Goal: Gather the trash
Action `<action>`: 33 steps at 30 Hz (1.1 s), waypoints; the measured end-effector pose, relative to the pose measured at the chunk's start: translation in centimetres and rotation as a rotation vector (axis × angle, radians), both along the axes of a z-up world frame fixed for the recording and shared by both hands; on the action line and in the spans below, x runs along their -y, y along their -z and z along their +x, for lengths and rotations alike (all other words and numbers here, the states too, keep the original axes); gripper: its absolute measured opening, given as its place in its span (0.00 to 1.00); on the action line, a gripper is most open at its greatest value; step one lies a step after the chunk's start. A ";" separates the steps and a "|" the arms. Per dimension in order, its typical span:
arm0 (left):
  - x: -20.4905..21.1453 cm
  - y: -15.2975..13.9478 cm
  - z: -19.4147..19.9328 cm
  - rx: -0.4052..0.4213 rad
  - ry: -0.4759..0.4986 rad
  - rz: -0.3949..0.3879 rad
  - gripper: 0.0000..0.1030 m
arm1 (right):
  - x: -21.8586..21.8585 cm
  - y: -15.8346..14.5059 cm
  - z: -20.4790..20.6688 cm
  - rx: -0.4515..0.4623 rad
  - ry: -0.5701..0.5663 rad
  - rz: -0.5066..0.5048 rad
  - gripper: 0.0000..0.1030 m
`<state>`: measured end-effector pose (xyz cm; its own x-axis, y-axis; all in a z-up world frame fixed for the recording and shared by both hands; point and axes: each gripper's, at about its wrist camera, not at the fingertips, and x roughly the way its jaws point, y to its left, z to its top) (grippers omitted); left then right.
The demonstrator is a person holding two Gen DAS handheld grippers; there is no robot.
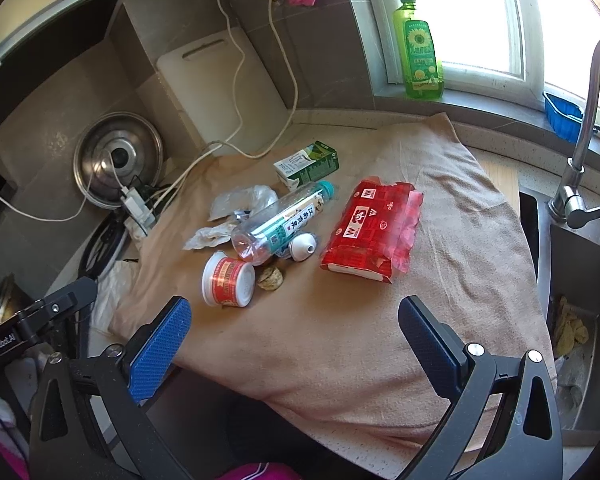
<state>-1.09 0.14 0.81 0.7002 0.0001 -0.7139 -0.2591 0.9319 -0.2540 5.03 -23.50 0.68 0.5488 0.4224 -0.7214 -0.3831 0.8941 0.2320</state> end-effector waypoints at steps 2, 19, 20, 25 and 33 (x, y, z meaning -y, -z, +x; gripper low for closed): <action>-0.2 0.2 0.2 0.001 0.005 0.000 0.98 | 0.0 0.1 0.0 0.000 -0.001 0.000 0.99; 0.3 -0.3 -0.1 0.001 0.002 0.001 0.98 | -0.1 0.3 0.3 -0.017 0.000 0.012 0.99; 0.3 -0.2 0.0 0.001 0.002 0.001 0.98 | -0.1 0.3 0.3 -0.019 0.000 0.012 0.99; 0.3 -0.3 -0.1 0.001 0.001 -0.002 0.98 | -0.1 0.4 0.3 -0.023 -0.002 0.015 0.99; 0.3 -0.1 0.0 0.001 0.002 0.000 0.98 | 0.0 0.5 0.3 -0.033 0.003 0.020 0.99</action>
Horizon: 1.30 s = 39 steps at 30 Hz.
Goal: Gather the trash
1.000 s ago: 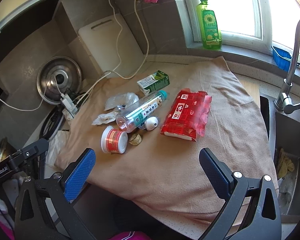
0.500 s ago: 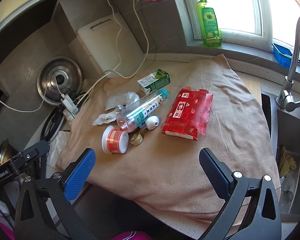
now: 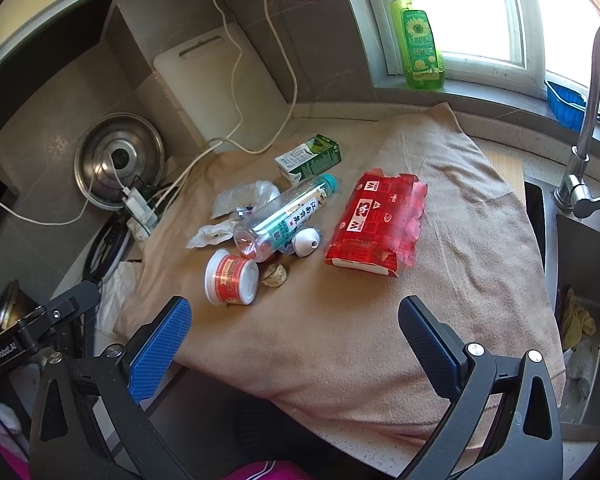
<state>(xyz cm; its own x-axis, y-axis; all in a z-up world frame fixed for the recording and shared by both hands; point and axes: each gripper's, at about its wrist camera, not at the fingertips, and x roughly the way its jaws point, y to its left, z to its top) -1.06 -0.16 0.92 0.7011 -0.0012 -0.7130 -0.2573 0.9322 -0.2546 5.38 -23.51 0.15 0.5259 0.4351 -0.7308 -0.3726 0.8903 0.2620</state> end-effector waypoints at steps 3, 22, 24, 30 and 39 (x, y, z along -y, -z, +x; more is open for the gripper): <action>0.0 -0.1 -0.1 0.000 0.000 0.000 0.98 | 0.0 0.0 -0.1 -0.002 0.002 0.000 0.99; 0.2 -0.3 -0.3 -0.001 -0.001 -0.001 0.98 | 0.2 0.1 0.0 -0.003 0.002 0.002 0.99; 0.2 -0.2 -0.2 -0.002 -0.001 -0.001 0.98 | 0.3 0.1 0.0 -0.006 0.009 0.005 0.99; 0.1 -0.2 -0.5 -0.011 -0.006 0.000 0.98 | 1.2 0.7 0.7 -0.030 0.041 0.024 0.99; -2.0 1.7 1.2 -0.047 -0.043 0.003 0.98 | 2.3 1.1 2.6 -0.013 0.084 -0.004 0.99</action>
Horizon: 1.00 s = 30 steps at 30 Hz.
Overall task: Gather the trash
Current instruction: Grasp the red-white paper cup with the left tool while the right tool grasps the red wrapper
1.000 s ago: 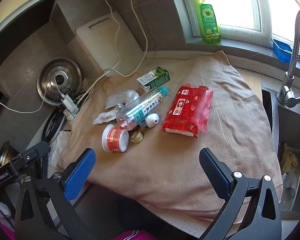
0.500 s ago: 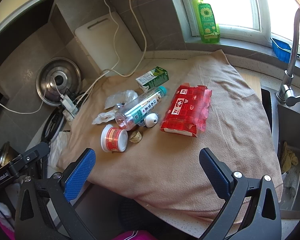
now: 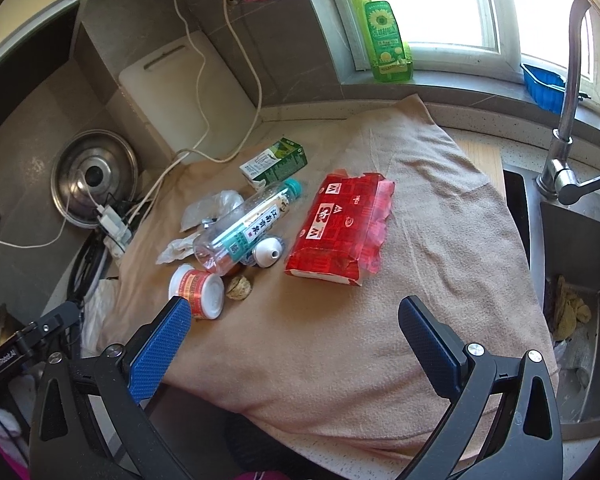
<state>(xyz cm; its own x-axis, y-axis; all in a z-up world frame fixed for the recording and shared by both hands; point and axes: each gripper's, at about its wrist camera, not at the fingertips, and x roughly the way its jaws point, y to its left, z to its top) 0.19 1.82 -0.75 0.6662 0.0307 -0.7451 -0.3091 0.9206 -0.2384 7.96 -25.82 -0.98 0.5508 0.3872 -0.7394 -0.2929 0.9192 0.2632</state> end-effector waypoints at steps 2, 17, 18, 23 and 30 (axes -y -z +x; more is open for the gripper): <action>-0.8 0.3 0.5 -0.003 -0.009 -0.011 0.98 | 0.4 0.1 0.6 0.002 0.003 -0.001 0.99; 2.2 2.8 4.5 -0.058 0.138 -0.011 0.97 | 1.8 3.0 8.2 -0.136 0.000 -0.009 0.99; 2.7 3.1 4.8 -0.063 0.151 -0.006 0.96 | 1.8 3.4 8.8 -0.153 0.003 -0.001 0.99; 3.9 4.4 6.1 -0.088 0.194 -0.002 0.87 | 1.5 5.3 11.7 -0.243 0.010 0.035 0.99; 4.8 6.2 7.3 -0.128 0.231 0.021 0.79 | 2.3 8.1 14.5 -0.341 0.056 0.113 0.99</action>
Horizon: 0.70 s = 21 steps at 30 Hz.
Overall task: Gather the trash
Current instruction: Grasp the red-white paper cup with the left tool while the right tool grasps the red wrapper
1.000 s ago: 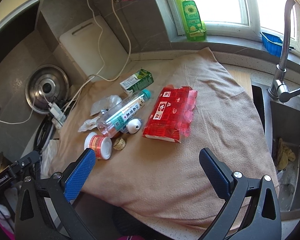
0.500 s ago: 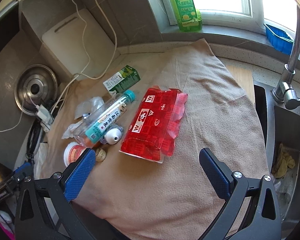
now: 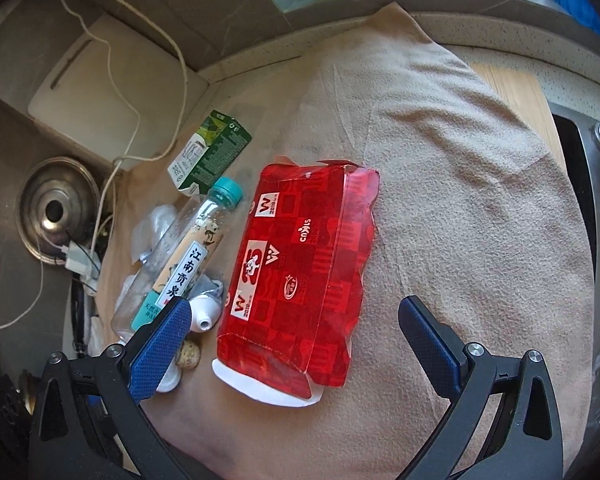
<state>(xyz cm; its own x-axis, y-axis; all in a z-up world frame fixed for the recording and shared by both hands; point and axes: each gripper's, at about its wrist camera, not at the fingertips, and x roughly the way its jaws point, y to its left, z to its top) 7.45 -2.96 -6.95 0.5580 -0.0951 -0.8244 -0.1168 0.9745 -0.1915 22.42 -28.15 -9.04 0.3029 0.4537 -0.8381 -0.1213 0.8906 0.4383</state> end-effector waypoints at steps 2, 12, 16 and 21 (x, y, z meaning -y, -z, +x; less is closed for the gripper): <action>0.2 0.4 0.3 -0.007 0.006 0.008 0.76 | 0.5 0.6 0.3 -0.024 0.015 0.030 0.99; 0.4 2.0 1.5 -0.042 0.002 0.033 0.67 | 0.7 2.5 1.3 -0.098 -0.004 0.169 0.86; 0.5 2.5 2.0 -0.050 -0.005 0.050 0.67 | 0.4 2.7 1.7 -0.105 -0.014 0.203 0.83; 0.9 3.0 2.7 -0.057 -0.014 0.075 0.65 | 0.1 3.1 2.0 -0.117 -0.027 0.221 0.76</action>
